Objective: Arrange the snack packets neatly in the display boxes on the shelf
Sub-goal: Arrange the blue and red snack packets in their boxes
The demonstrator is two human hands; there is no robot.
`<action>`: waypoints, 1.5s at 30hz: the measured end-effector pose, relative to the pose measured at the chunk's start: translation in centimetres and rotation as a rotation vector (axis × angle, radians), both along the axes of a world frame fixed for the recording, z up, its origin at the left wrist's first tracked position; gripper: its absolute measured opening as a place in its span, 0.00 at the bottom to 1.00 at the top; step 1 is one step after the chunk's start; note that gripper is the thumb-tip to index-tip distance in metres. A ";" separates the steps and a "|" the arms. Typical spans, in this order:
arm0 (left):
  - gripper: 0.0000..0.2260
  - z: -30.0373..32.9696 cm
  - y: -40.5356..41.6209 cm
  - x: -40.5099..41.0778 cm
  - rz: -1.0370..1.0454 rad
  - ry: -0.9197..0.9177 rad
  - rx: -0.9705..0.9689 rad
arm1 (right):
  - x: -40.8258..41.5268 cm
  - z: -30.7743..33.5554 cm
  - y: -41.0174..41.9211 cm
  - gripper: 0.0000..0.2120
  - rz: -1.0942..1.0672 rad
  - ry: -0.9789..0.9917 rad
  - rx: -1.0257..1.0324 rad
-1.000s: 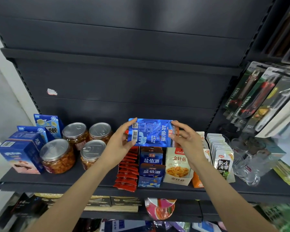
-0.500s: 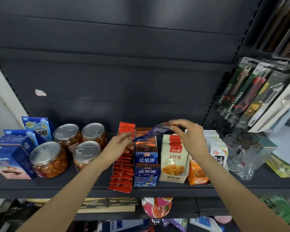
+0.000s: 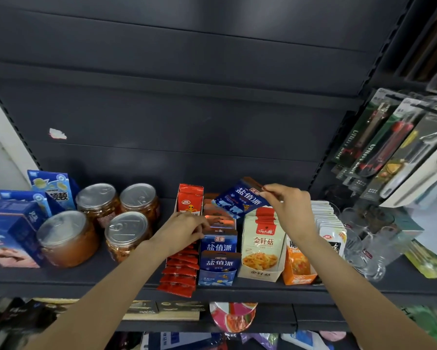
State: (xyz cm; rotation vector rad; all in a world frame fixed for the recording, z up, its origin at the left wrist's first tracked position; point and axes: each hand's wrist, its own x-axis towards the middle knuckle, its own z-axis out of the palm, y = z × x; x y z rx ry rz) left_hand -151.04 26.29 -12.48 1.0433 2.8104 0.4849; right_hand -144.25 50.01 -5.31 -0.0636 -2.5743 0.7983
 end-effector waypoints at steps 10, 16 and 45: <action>0.07 0.1 -0.8 1.0 -0.072 -0.121 0.132 | -3.1 -1.8 -2.1 0.11 0.235 -0.381 0.126; 0.06 0.3 -0.8 0.7 -0.062 -0.188 0.164 | -4.0 -1.2 -2.6 0.10 0.154 -0.314 0.282; 0.30 -0.6 -0.5 2.8 0.198 -0.213 0.202 | -1.2 -2.4 -3.8 0.07 0.174 -0.329 0.177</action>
